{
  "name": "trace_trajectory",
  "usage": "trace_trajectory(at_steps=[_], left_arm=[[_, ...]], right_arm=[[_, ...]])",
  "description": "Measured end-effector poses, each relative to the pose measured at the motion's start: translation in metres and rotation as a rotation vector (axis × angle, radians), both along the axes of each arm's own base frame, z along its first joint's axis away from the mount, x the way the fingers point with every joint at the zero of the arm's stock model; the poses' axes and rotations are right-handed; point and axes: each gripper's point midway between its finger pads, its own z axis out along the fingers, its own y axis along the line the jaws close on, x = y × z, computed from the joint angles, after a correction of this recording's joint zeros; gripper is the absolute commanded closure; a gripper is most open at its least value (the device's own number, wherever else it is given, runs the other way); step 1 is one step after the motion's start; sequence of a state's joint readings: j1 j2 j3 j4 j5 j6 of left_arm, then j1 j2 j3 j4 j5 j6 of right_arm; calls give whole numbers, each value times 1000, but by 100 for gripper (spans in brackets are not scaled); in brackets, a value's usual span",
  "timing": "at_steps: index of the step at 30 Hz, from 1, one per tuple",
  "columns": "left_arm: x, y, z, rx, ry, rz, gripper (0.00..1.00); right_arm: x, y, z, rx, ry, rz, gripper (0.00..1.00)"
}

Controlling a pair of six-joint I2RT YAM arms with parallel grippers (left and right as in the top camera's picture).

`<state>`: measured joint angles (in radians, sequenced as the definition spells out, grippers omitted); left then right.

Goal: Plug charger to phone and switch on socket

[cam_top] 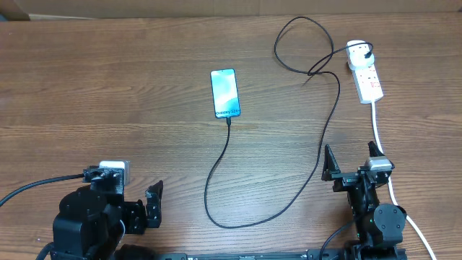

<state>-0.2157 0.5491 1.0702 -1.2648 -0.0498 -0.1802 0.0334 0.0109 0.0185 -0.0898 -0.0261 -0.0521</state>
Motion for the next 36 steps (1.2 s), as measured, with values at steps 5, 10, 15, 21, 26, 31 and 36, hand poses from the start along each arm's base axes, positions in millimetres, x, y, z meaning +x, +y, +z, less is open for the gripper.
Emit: trace_trajectory(at_steps=[5,10,15,21,26,31,36], left_arm=[[1,-2,1,-25,-3,3,1],[11,-10,16,-70,-78,-13,0],[26,-29,47,-54,-279,-169,0],[35,-52,42,31,-463,-370,0],[43,-58,38,57,-603,-407,0],[50,-58,27,75,-700,-394,0],[64,-54,13,97,-787,-356,1]], right_arm=[[0,0,0,0,1,0,0],[0,0,0,0,0,0,0],[0,0,0,0,0,0,0],[0,0,0,0,0,0,0],[0,0,0,0,0,0,0],[0,0,0,0,0,0,0],[0,0,0,0,0,0,0]])
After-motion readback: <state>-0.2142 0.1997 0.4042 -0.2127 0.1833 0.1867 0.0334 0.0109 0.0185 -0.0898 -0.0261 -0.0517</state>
